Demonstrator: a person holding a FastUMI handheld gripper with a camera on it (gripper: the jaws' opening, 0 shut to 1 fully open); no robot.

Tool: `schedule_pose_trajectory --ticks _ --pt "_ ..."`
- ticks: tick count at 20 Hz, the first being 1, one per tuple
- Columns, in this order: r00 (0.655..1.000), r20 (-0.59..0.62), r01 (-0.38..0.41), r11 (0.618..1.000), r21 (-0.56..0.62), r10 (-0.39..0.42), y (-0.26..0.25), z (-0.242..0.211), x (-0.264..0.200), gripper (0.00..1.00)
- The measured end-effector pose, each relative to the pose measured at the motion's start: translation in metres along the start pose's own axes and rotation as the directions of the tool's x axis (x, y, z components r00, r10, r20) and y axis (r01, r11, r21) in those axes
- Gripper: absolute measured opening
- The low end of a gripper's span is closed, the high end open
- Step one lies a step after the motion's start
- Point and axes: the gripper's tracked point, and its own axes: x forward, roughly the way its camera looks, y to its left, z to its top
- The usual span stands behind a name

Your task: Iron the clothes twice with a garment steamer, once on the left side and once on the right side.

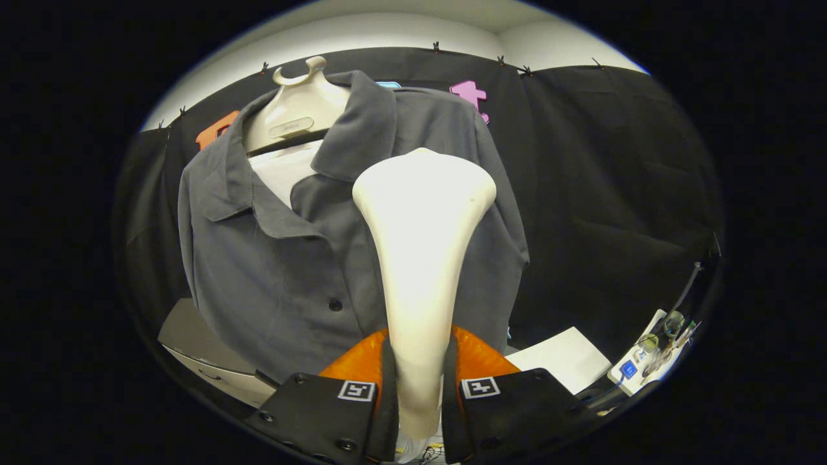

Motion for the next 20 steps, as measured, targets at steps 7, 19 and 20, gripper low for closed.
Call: schedule_pose_trajectory --ticks 7,19,20 --pt "0.994 -0.085 -0.061 0.998 0.021 0.062 -0.009 -0.048 0.017 0.35" --pt "0.962 -0.261 -0.074 0.997 0.031 0.08 -0.028 -0.172 0.045 0.35" --pt "0.957 -0.278 -0.072 0.997 0.037 0.08 -0.029 -0.183 0.049 0.35"
